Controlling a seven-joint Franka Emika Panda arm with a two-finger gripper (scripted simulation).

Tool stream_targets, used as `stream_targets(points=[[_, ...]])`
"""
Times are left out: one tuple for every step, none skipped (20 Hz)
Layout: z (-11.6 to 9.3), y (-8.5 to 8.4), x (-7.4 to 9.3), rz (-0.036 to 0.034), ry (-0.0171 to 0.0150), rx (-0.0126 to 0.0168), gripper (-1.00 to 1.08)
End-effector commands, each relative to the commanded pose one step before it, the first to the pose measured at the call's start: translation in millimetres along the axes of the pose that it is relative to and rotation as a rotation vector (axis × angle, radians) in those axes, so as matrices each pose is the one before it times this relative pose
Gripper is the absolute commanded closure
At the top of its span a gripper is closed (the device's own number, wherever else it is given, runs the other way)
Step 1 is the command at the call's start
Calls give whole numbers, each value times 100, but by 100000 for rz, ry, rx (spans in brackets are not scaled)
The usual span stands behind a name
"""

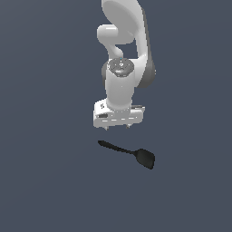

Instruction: Pick up the object and move it to a goal position.

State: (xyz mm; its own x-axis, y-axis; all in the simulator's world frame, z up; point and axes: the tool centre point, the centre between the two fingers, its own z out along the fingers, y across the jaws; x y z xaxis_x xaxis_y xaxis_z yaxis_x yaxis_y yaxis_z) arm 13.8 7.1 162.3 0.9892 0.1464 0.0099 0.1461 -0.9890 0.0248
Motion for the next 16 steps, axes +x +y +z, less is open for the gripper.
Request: stream_targets(points=[[382, -118, 293, -4787, -170, -131, -92], [173, -48, 139, -2210, -69, -51, -92], [185, -48, 149, -2353, -72, -48, -92], [198, -48, 159, -2501, -75, -44, -92], [210, -47, 169, -2649, -77, -38, -92], [223, -46, 179, -2796, -78, -32, -92], [235, -44, 188, -2940, -78, -24, -92], [242, -40, 193, -3007, -75, -15, -92], [242, -35, 193, -3003, -70, -5, -92], [243, -30, 193, -2998, -64, 4, -92], [243, -25, 192, -2993, -58, 13, -92], [244, -21, 192, -2989, -51, 21, -92], [244, -15, 191, -2983, -44, 29, -92], [244, -10, 191, -2978, -37, 36, -92], [245, -6, 190, -2973, -29, 43, -92], [245, 0, 188, -2967, -21, 50, -92]])
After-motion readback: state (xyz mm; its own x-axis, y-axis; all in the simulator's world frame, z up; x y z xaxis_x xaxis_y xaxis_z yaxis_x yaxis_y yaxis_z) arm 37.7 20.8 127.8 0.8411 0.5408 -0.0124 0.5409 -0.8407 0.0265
